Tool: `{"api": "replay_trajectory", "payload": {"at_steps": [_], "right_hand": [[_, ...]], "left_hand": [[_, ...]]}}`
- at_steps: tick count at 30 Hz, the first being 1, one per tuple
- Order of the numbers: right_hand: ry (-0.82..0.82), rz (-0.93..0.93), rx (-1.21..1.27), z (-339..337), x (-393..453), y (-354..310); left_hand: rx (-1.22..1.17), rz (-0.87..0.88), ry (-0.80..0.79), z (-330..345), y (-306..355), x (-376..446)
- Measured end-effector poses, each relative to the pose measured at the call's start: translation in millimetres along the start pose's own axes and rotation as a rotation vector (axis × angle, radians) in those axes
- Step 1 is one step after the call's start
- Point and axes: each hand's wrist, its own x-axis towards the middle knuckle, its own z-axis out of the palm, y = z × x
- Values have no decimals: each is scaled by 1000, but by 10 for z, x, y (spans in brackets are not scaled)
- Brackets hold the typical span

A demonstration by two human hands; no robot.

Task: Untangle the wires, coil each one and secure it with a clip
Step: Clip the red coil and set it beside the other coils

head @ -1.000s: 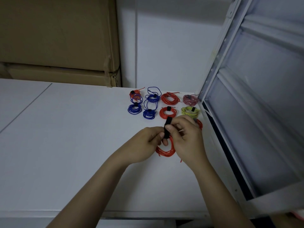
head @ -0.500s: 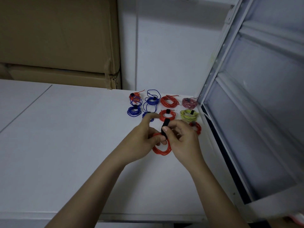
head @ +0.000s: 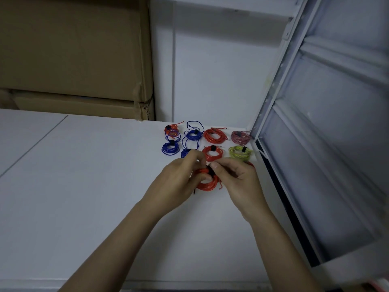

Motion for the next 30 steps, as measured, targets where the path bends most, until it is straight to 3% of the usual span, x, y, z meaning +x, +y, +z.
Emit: {"api": "replay_trajectory", "payload": {"at_steps": [8,14,16,20,23,26,30], "right_hand": [[-122,-74,-137,-61,29,23],[-132,-15,-62,-56,47,71],[-114,-9,-56,-31,46,72],[-86,-9,-105,-25,51,56],[-102,16,-122,-53,64,41],[-125,45,-148,-70,75,49],[-161,111,-179,-45,68,76]], "left_hand": [[324,190,104,35,-94,133],[385,135,108,62,-127,152],[281,70,58,65,-137,161],[-119,-272,-183,-7,-74,189],[-182,-326,-332,-110,-82,181],[66,-213,-369,-151,-72,150],[336,-79,-220,-83,-26,125]]}}
